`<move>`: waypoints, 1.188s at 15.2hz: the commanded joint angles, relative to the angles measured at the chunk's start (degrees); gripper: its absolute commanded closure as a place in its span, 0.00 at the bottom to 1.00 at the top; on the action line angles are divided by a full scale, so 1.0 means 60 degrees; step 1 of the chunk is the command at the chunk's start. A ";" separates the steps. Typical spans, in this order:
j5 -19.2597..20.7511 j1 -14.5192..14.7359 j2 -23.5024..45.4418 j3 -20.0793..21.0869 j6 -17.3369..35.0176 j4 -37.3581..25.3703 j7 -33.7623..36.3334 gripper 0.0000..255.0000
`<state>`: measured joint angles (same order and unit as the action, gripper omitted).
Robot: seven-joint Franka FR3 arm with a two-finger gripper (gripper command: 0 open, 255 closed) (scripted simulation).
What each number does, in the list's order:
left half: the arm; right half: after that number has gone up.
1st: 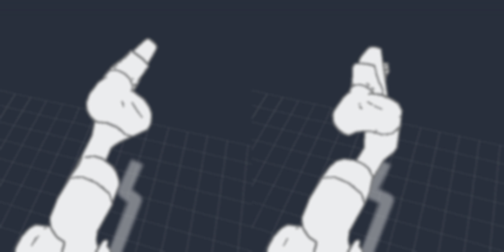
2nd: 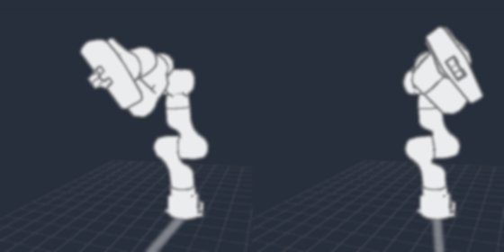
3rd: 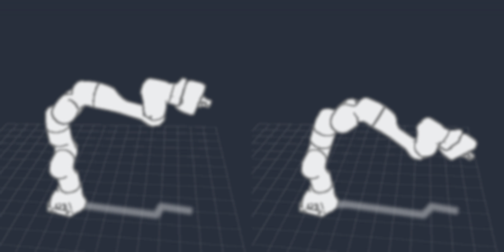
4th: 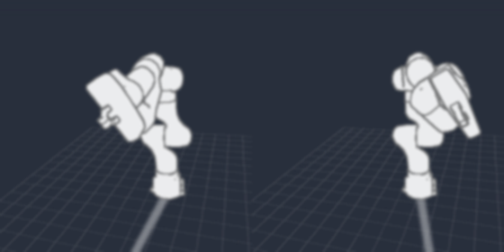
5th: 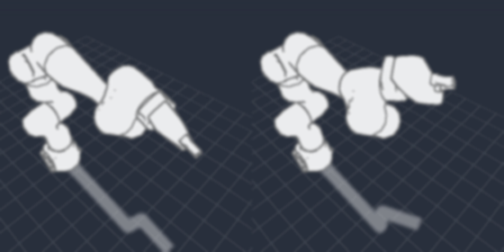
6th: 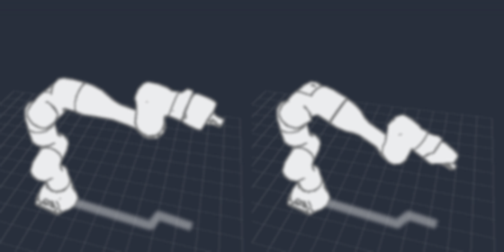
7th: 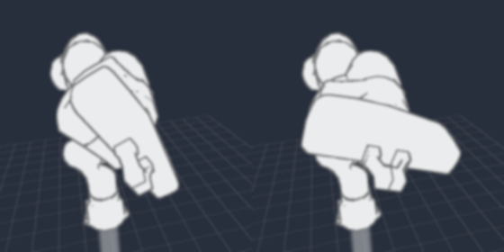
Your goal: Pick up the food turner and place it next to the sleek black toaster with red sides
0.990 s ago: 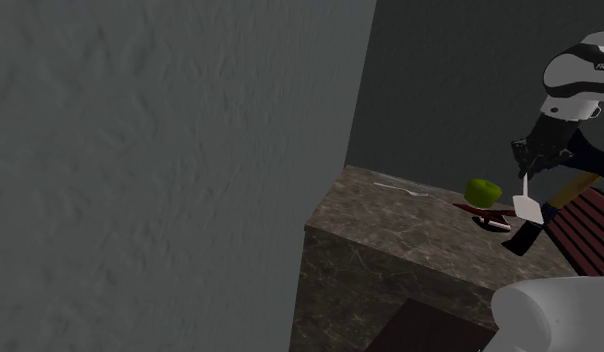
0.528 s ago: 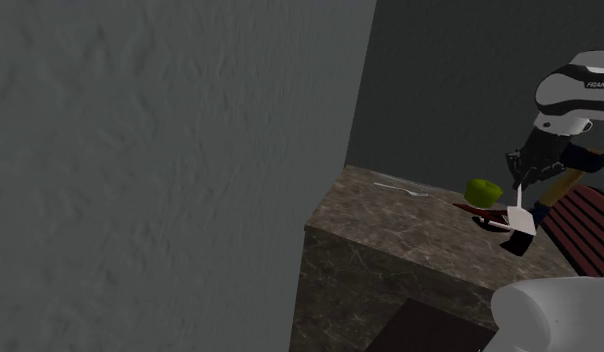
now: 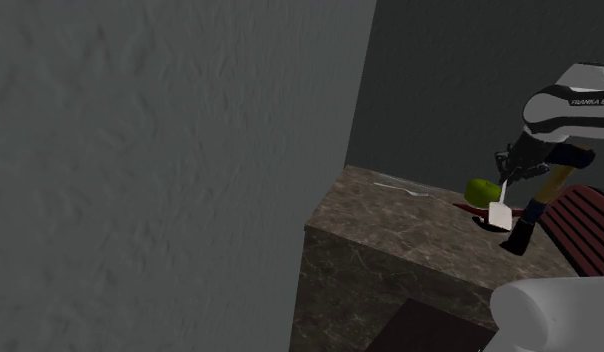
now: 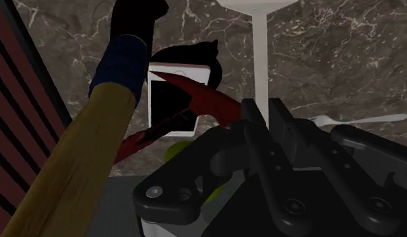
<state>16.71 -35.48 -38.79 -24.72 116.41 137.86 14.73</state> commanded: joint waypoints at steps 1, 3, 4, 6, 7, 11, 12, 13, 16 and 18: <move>-0.0004 -0.0222 -0.0010 -0.0033 -0.1549 0.0369 -0.0119 1.00; 0.0035 -0.0258 0.0017 -0.0080 -0.1287 0.0606 -0.0115 1.00; 0.0060 -0.0268 0.0032 -0.0111 -0.1156 0.0722 -0.0109 1.00; 0.0110 -0.0286 0.0070 -0.0175 -0.0890 0.0949 -0.0098 1.00; 0.0135 -0.0294 0.0093 -0.0208 -0.0756 0.1060 -0.0093 1.00; 0.0238 -0.0323 0.0214 -0.0348 -0.0208 0.1487 -0.0072 1.00; 0.0264 -0.0330 0.0252 -0.0384 -0.0068 0.1589 -0.0068 1.00; 0.0290 -0.0336 0.0293 -0.0422 0.0074 0.1690 -0.0063 1.00; 0.0367 -0.0350 0.0435 -0.0538 0.0506 0.1981 -0.0052 1.00; 0.0417 -0.0357 0.0547 -0.0619 0.0802 0.2166 -0.0045 1.00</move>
<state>19.03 -37.56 -35.84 -28.12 120.35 150.35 14.54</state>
